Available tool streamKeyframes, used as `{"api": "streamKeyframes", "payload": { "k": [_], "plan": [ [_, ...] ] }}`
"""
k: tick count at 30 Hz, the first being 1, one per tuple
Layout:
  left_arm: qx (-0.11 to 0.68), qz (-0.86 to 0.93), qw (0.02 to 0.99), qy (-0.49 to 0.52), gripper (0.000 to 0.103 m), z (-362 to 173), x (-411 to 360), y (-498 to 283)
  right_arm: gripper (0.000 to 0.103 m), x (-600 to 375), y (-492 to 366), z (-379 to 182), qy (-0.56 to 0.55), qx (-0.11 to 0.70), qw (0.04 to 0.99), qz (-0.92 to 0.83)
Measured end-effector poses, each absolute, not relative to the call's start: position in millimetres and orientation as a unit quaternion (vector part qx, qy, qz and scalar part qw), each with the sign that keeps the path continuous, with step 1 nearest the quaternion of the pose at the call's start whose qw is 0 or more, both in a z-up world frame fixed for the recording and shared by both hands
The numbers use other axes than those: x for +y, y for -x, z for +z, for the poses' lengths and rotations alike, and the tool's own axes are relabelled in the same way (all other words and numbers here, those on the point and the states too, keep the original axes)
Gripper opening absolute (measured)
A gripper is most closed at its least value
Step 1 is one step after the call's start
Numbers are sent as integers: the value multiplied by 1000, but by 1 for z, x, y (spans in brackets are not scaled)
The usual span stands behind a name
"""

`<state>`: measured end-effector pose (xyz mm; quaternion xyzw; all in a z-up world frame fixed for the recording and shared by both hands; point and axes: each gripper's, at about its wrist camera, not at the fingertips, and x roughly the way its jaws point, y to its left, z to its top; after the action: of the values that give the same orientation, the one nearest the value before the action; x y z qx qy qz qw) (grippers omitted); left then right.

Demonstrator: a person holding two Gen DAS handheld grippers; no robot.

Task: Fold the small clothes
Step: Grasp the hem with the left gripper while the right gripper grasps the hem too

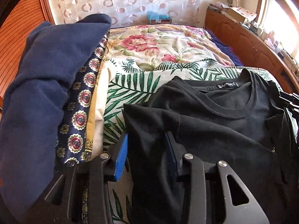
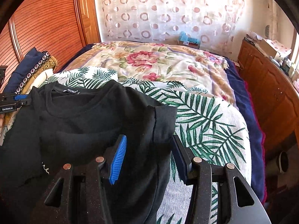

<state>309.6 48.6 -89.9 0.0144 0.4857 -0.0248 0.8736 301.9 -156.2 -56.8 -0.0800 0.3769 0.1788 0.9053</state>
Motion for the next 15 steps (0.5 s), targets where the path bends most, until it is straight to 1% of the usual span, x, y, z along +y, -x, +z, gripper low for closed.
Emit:
{"api": "streamKeyframes", "payload": {
  "k": [4, 6, 7, 8, 9, 12, 15],
  "plan": [
    [490, -31, 871, -7, 41, -93, 47, -314, 51, -160, -304, -57, 74, 379, 906, 176],
    [490, -35, 871, -7, 40, -93, 47, -314, 51, -161, -304, -57, 70, 380, 906, 173],
    [489, -41, 871, -5, 29, -94, 48, -314, 51, -162, -304, -57, 68, 381, 906, 173],
    [489, -48, 871, -3, 12, -93, 48, -313, 51, -163, -304, -57, 66, 382, 906, 172],
    [489, -47, 871, -7, 8, -92, 48, -312, 51, -163, -304, -57, 65, 383, 906, 171],
    [466, -37, 884, -30, 7, -77, 48, -304, 51, -166, -304, -56, 65, 384, 906, 167],
    [443, -37, 896, -18, 6, -55, 58, -300, 51, -168, -303, -54, 63, 383, 907, 166]
  ]
}}
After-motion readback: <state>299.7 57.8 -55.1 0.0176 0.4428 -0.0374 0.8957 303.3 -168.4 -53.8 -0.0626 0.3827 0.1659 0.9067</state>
